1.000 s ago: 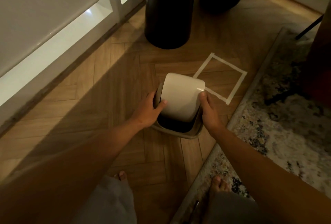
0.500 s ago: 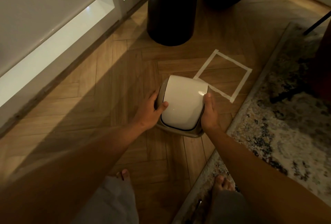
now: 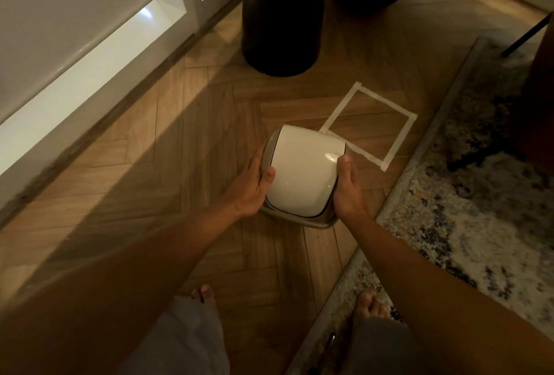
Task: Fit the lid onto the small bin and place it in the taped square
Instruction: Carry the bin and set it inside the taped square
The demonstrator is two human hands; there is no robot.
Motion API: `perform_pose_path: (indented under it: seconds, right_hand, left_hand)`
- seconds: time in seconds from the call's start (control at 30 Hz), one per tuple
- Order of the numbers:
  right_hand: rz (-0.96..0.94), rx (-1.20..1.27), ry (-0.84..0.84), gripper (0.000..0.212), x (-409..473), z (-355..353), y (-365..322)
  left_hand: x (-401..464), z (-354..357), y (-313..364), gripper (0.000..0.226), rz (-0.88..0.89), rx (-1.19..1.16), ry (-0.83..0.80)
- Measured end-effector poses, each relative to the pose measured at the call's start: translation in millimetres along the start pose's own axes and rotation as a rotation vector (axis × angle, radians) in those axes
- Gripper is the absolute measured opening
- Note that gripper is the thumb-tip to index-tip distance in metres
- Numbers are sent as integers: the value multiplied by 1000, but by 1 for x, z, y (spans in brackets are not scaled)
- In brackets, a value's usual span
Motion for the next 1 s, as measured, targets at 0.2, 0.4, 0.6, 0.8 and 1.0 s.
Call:
perform_pose_path:
  seconds: [0.2,0.4,0.6,0.8,1.0]
  right_hand:
    - [-66,-62,-20,47,-36,-6,-13]
    - [-157,-272,-52,106,-69,0,14]
    - [-120,-304,37,106,-75,-11,28]
    - [-77,-305,27,108,-72,-17,39]
    - [-96,-350,9,113,-69,-21,41]
  left_hand:
    - [-3,-3,-2,74,-19,39,-47]
    - [-6,1,2,72,-40,69,-69]
    - [7,20,10,69,-29,-17,-112]
    - [14,32,19,52,4,-4,-50]
    - [19,35,24,74,-17,-74,-110]
Point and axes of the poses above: each hand's wrist, its own x-axis towards the middle knuckle, its own z-axis out of the palm, y = z × x, the point moved 5 cm from there along x, towards the middle knuckle, and after that the axes turned 4 degrees about -x, right-handed, at the moved point
